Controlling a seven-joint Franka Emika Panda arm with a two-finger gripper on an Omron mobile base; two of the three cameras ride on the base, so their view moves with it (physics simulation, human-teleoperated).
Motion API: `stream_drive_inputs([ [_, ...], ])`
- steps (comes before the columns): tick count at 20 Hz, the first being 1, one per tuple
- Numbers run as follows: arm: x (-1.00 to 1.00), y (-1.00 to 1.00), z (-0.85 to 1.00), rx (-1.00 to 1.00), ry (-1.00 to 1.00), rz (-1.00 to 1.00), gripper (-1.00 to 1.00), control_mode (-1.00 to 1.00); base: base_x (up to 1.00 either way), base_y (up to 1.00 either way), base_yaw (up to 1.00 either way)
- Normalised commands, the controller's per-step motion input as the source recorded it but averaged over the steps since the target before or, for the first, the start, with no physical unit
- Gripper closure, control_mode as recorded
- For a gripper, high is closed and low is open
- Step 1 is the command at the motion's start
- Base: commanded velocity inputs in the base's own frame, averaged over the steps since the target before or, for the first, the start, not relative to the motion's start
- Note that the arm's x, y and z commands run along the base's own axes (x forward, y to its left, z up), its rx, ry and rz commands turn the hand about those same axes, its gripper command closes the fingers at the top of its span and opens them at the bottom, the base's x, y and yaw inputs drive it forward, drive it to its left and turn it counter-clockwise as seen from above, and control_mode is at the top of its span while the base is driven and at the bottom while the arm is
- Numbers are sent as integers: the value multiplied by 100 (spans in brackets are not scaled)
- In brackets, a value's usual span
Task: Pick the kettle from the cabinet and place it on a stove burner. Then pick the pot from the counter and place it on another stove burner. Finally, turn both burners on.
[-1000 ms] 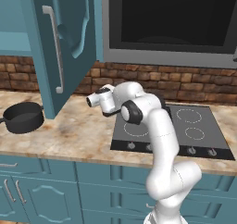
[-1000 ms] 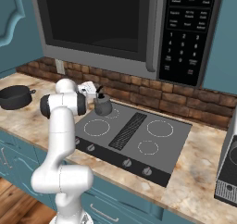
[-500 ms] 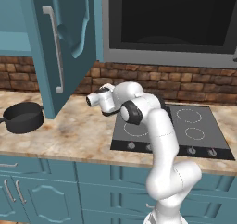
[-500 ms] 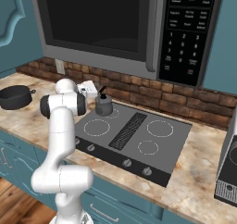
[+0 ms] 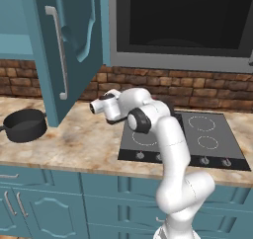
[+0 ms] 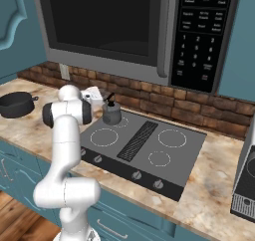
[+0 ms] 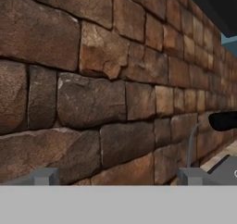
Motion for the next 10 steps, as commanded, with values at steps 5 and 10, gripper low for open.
stream_drive_inputs([
  [5,0,21,0,0,0,-5,-100,-100,0,0,0],
  [10,0,20,0,0,0,-6,-100,-100,0,0,0],
])
